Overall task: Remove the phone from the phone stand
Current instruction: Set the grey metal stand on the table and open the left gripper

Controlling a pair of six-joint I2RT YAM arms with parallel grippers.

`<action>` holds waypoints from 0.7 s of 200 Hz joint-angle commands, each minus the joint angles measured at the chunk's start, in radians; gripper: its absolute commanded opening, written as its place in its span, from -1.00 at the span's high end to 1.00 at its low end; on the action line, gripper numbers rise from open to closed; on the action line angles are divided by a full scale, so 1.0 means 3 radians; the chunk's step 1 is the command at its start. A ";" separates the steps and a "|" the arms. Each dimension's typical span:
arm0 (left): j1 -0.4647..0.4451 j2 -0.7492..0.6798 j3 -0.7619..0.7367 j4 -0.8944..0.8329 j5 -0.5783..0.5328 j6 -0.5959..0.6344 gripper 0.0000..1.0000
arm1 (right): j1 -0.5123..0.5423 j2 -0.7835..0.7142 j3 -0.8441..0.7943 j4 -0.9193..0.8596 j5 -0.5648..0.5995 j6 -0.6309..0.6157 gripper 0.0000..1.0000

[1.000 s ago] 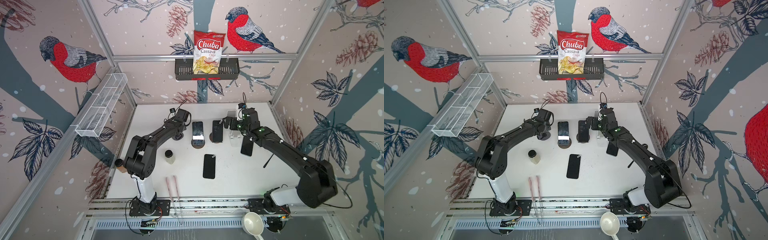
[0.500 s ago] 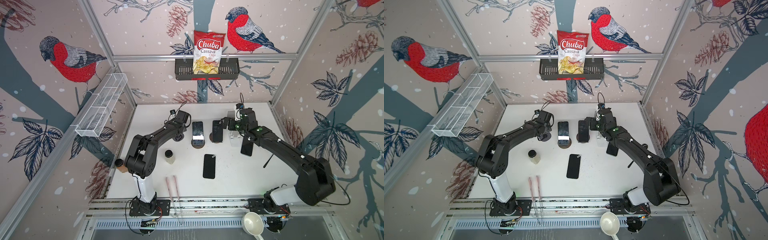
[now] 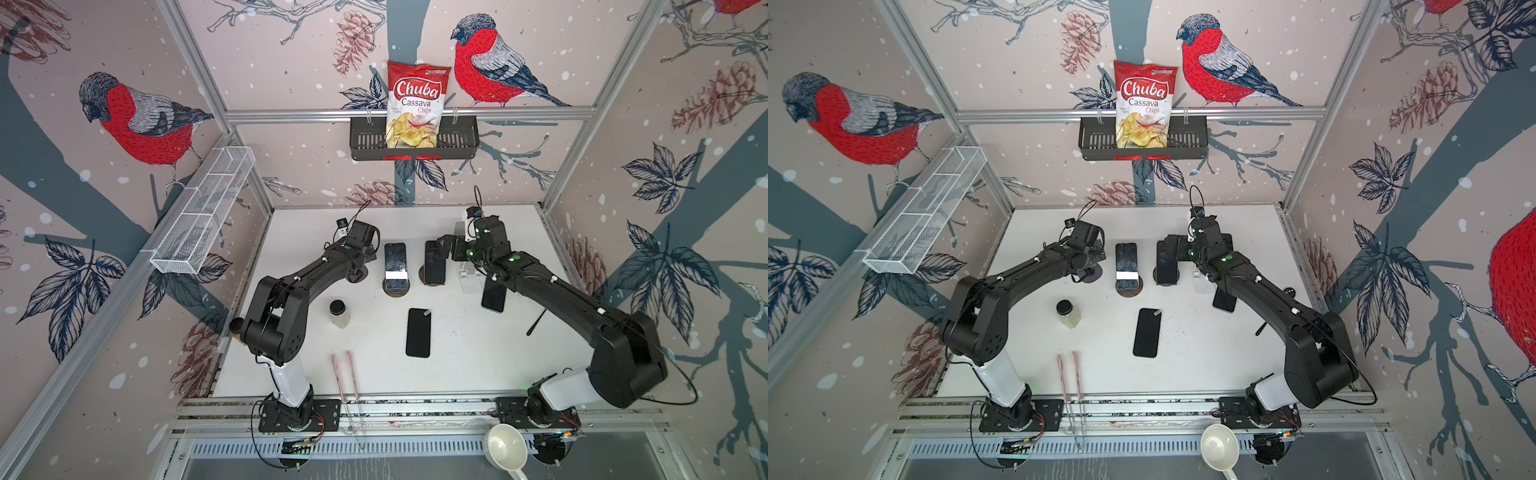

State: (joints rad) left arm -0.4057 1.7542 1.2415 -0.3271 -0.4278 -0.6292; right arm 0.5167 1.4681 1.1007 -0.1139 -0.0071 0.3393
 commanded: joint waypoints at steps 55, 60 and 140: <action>-0.0048 -0.0619 -0.0278 0.0052 0.0314 0.0049 -0.93 | 0.0156 0.0104 0.0078 -0.0007 0.0050 -0.0005 -0.98; -0.0053 -0.0665 -0.0321 0.0078 0.0389 0.0062 -0.93 | 0.0168 0.0109 0.0081 -0.0007 0.0056 -0.0002 -0.99; -0.0502 -0.1140 -0.0879 0.0455 0.0768 0.0079 -0.93 | 0.0313 0.0184 0.0094 -0.0085 0.0174 0.0217 -0.99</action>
State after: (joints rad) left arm -0.5304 1.4311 1.0046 -0.2474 -0.2230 -0.6201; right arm 0.5957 1.5192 1.1236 -0.1379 0.0158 0.3664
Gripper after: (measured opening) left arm 0.966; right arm 0.992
